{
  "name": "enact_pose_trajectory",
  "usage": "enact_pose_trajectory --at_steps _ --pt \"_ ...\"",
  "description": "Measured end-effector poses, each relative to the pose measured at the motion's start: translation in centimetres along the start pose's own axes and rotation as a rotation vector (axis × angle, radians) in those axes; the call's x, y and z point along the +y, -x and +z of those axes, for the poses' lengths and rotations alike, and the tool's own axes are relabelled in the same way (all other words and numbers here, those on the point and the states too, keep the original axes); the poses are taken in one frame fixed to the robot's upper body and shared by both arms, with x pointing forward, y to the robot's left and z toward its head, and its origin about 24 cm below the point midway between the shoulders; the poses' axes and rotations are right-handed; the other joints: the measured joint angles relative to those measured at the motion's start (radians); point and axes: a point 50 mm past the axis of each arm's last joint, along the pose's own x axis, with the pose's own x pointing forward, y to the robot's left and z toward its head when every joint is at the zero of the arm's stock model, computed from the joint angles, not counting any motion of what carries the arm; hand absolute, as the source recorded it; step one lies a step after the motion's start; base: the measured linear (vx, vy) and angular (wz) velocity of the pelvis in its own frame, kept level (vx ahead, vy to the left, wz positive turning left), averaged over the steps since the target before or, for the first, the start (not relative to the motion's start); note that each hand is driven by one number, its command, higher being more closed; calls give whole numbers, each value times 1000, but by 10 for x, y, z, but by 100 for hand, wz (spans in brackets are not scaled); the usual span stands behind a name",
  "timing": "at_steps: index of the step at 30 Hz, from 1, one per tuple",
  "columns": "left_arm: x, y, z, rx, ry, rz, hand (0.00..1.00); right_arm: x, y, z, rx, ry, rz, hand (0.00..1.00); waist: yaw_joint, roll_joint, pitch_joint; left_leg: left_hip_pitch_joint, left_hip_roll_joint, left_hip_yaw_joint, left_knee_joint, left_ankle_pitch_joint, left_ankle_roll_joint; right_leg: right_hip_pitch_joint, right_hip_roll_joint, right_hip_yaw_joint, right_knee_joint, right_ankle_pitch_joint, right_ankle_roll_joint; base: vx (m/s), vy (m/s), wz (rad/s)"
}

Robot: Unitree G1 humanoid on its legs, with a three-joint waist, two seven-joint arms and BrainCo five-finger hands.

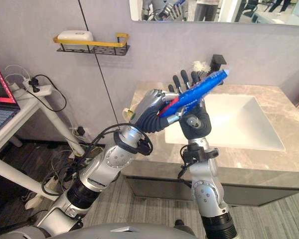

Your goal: Organize washtable

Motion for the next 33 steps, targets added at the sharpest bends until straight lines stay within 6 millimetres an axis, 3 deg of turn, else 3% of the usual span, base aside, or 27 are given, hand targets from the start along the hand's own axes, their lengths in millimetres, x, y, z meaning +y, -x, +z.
enact_pose_trajectory --at_steps 11,12,32,33 --pt "-7 0 0 -2 15 -32 100 -3 0 4 -15 13 -18 0 10 0 0 -2 0 12 -1 0 0 -1 1 14 -20 15 2 -2 2 -3" --pt "-7 0 0 -2 15 -35 100 -4 0 4 -17 14 -22 100 12 0 0 -3 0 15 -1 0 1 -1 1 19 -25 19 3 -4 5 -9" --pt "-23 8 0 23 74 -68 100 -9 0 12 -96 11 -87 100 15 -1 0 4 0 21 -17 4 0 0 1 24 -31 20 3 -2 1 -1" --pt "-23 8 -1 23 74 -68 0 -9 0 12 -96 11 -87 100 15 -1 0 4 0 21 -17 4 0 0 1 24 -31 20 3 0 0 0"
